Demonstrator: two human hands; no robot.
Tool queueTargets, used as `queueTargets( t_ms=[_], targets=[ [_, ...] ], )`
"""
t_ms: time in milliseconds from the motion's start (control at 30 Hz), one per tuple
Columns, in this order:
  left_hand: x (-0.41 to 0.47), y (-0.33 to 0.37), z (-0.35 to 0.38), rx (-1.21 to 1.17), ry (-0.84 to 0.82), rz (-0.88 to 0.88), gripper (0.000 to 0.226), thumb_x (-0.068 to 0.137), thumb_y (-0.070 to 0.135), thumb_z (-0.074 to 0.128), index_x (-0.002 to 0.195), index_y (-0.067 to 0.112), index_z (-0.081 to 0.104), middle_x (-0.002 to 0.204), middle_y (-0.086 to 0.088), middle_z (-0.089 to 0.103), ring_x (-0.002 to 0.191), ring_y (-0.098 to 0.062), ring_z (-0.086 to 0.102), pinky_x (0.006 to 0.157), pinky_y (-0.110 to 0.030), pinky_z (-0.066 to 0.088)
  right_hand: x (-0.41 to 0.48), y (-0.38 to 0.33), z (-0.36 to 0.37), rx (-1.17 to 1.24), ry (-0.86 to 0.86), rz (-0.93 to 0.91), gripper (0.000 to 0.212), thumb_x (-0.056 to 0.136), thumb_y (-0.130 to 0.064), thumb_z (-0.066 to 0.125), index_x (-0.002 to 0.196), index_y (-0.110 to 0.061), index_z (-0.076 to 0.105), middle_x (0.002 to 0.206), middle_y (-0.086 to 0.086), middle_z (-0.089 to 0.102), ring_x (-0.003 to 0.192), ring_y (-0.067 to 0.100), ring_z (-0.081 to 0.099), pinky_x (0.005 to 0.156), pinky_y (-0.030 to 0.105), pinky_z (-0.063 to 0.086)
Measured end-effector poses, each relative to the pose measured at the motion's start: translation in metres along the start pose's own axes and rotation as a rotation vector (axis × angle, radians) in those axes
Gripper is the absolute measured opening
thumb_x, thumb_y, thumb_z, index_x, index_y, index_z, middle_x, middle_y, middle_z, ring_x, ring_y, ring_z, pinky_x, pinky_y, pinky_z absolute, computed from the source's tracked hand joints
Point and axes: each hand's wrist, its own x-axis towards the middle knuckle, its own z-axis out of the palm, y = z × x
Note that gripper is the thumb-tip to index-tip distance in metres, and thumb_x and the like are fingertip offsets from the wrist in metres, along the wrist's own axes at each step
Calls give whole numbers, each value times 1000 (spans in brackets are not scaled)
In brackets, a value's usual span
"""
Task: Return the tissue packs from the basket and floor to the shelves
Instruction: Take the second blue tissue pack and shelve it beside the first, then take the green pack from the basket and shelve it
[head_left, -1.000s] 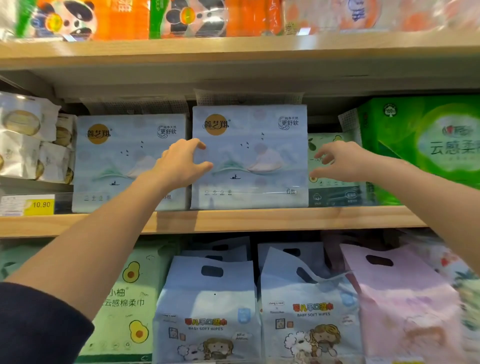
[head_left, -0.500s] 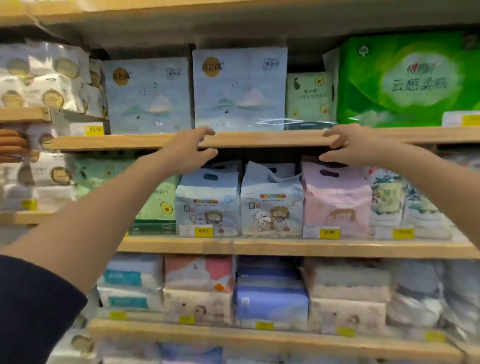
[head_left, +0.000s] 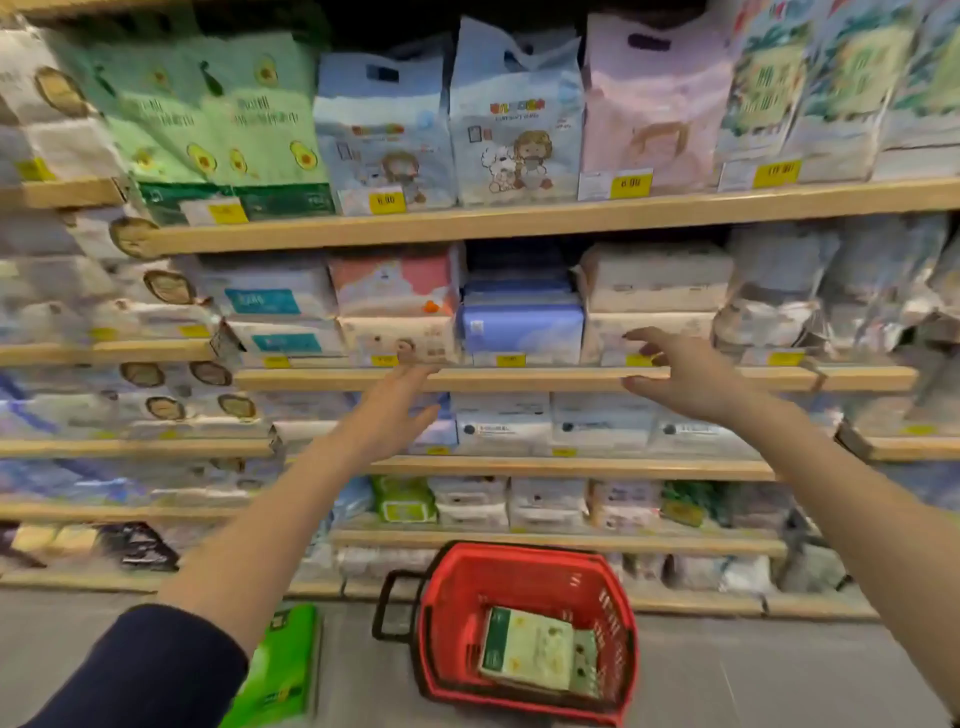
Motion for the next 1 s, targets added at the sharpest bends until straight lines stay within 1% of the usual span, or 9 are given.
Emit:
queueTargets(
  t_ms=[67,100,267,367,467,567,700,800,1000],
  targets=[
    [-23,-17,36,10,-69,-41,54,91,25,54,140,13,33,141,-9,42,129,-28,42,99,-33,35,-18,19,29,-66,-34,1,61,84,-28,63,138,-18,37,136,13,49,121,32,47,93,40,43],
    [-33,-26,52,11,-111,-67,55,91,27,54,140,15,33,141,-8,42,128,-27,43,99,-35,36,-26,27,42,-77,-49,14,61,84,-28,62,139,-19,35,137,12,48,119,31,49,93,42,45],
    [-77,-54,115,-48,-273,-167,57,91,28,53,142,16,31,143,-11,40,131,-27,39,104,-38,37,-67,57,110,-63,-197,90,61,86,-26,59,140,-20,32,134,13,49,116,32,50,88,40,44],
    [-94,-63,141,-74,-326,-186,56,90,25,54,141,15,33,141,-13,42,127,-29,41,99,-37,39,-89,72,149,-17,-280,136,63,84,-27,62,140,-22,33,135,12,49,111,33,54,86,40,44],
    [-108,-71,161,-79,-367,-176,54,89,24,55,139,14,36,139,-12,45,127,-27,43,102,-35,35,-109,84,179,25,-329,160,60,82,-22,63,136,-17,38,129,13,53,115,32,52,89,40,44],
    [-120,-78,182,-64,-446,-177,57,88,27,56,139,17,35,138,-11,46,128,-26,42,103,-38,37,-123,91,201,16,-379,209,64,83,-24,62,140,-18,33,134,13,50,121,31,47,95,41,43],
    [-128,-82,202,-79,-508,-218,61,87,26,57,141,19,32,137,-11,46,124,-27,46,104,-39,38,-133,103,223,30,-434,236,65,83,-22,63,140,-17,32,134,13,49,120,32,48,96,42,43],
    [-133,-85,217,-80,-531,-240,62,86,25,58,142,18,31,139,-12,45,127,-26,43,106,-39,36,-134,111,233,31,-462,265,66,83,-21,63,141,-18,32,136,13,47,119,31,49,95,43,44],
    [-125,-91,246,-69,-631,-236,62,88,20,58,142,12,30,138,-15,43,127,-27,43,106,-35,34,-144,107,263,205,-453,373,61,81,-20,64,136,-13,40,131,12,54,115,31,54,93,40,46]
  ],
)
